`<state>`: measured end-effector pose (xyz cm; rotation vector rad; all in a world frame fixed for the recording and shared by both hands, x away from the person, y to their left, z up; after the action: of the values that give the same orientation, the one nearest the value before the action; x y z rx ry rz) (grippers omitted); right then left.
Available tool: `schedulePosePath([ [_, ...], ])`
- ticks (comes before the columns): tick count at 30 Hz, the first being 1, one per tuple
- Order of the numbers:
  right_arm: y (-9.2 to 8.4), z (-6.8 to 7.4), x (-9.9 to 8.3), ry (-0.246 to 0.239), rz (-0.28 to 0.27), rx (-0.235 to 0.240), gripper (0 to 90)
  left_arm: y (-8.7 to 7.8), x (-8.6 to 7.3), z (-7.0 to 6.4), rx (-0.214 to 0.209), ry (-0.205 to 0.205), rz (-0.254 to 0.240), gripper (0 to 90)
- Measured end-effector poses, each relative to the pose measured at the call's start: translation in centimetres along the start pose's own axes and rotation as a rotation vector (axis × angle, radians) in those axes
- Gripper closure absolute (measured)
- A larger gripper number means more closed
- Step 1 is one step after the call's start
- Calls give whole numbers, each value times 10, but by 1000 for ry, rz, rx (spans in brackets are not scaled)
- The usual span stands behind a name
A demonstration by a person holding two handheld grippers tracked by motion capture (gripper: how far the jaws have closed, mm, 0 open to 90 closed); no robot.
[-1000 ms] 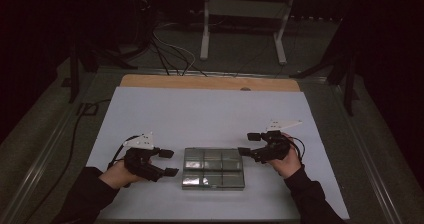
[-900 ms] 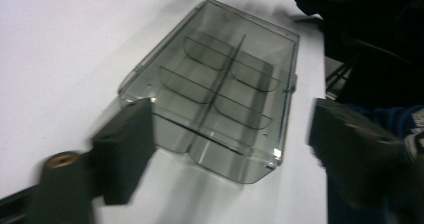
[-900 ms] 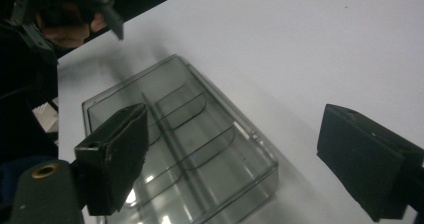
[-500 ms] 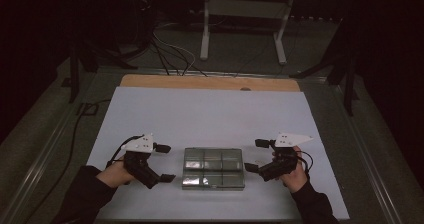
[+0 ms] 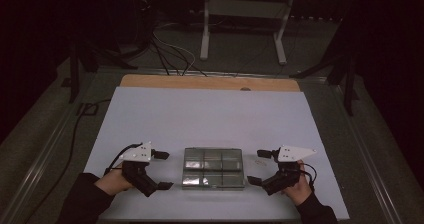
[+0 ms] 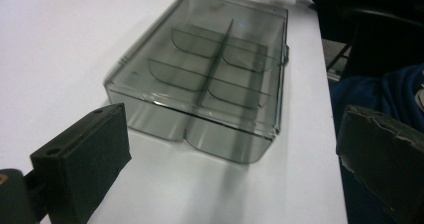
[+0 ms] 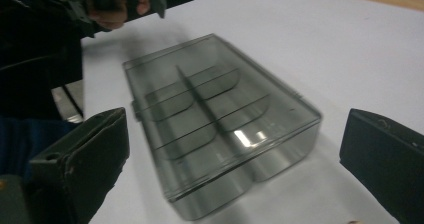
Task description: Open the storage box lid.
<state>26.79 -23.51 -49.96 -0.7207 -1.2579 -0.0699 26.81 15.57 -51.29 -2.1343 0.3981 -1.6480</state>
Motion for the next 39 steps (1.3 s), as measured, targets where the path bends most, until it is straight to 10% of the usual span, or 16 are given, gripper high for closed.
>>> schedulePosePath([
  [7, 1, 3, -8, -35, 72, 6, 2, 3, -6, -4, -5, -10, 22, 19],
  [26, 2, 2, -27, -77, 171, -7, 461, 7, -18, -2, -35, -62, 96, 223],
  [39, 13, 8, -38, -90, 300, 117, 876, 16, -24, 0, -28, -48, 173, 722],
])
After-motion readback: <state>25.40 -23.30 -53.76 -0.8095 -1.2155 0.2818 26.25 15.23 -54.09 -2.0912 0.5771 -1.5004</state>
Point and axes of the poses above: each handheld gripper's, and its own axes: y roughly forward along the jaws, x roughly out of its top, z roughly to its left, the point moved 3 cm from there along y, roughly forward along the jaws, and after that the axes turned 7 degrees about -x, right-handed, at the moved point
